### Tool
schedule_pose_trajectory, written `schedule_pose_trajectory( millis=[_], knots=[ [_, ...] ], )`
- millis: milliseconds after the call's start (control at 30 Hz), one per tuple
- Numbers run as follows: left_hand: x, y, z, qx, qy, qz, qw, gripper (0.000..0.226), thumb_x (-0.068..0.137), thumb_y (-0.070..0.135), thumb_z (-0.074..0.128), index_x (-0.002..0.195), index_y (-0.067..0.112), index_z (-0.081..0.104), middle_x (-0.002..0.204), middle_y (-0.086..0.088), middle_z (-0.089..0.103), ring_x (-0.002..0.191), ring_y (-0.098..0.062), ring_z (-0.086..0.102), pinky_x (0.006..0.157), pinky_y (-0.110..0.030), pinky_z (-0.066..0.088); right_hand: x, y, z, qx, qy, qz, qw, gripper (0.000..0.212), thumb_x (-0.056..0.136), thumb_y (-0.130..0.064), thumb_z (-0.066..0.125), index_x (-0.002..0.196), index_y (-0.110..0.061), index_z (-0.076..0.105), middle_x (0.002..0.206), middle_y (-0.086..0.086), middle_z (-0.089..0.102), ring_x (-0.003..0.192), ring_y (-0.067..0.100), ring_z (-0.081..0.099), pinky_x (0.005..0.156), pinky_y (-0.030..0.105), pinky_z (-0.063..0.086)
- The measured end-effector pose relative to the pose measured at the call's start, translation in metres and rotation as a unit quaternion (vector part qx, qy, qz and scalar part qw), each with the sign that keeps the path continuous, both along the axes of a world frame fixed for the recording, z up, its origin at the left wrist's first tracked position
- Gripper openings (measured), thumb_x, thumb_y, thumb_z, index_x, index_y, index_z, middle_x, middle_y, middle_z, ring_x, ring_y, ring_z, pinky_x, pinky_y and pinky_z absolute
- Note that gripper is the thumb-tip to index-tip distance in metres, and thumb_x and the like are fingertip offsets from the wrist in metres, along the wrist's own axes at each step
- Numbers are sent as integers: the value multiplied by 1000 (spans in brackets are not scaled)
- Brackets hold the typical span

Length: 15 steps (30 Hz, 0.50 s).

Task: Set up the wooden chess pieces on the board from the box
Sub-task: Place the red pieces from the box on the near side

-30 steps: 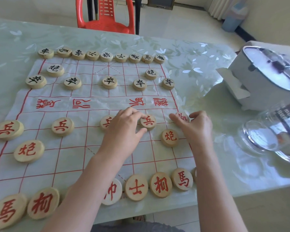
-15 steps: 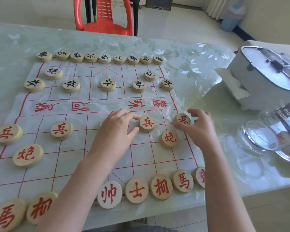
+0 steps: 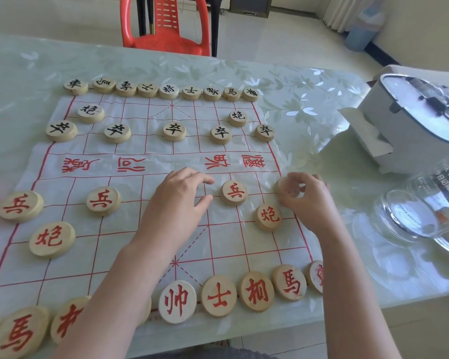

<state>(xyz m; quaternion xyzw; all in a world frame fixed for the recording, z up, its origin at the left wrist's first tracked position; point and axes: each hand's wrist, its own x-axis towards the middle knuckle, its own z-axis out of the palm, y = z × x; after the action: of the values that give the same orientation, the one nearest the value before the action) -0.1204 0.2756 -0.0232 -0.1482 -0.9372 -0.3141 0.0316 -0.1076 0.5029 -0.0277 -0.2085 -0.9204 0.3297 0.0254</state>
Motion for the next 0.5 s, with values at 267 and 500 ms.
schedule_pose_trajectory(
  millis=[267, 500],
  knots=[
    [2, -9, 4, 25, -14, 17, 999, 25, 89, 24, 58, 114, 25, 60, 107, 10, 54, 102, -10, 48, 85, -24, 41, 9, -2, 17, -15, 48, -15, 999, 51, 82, -32, 66, 129, -22, 50, 124, -4, 49, 120, 18, 38, 104, 39, 33],
    [10, -47, 21, 84, -52, 47, 994, 20, 86, 26, 60, 106, 29, 62, 98, 15, 54, 83, 1, 51, 66, -10, 35, -3, -63, 22, -41, 75, 84, 993, 32, 84, -17, 63, 115, -24, 61, 108, -8, 64, 105, 20, 49, 95, 34, 39]
  ],
)
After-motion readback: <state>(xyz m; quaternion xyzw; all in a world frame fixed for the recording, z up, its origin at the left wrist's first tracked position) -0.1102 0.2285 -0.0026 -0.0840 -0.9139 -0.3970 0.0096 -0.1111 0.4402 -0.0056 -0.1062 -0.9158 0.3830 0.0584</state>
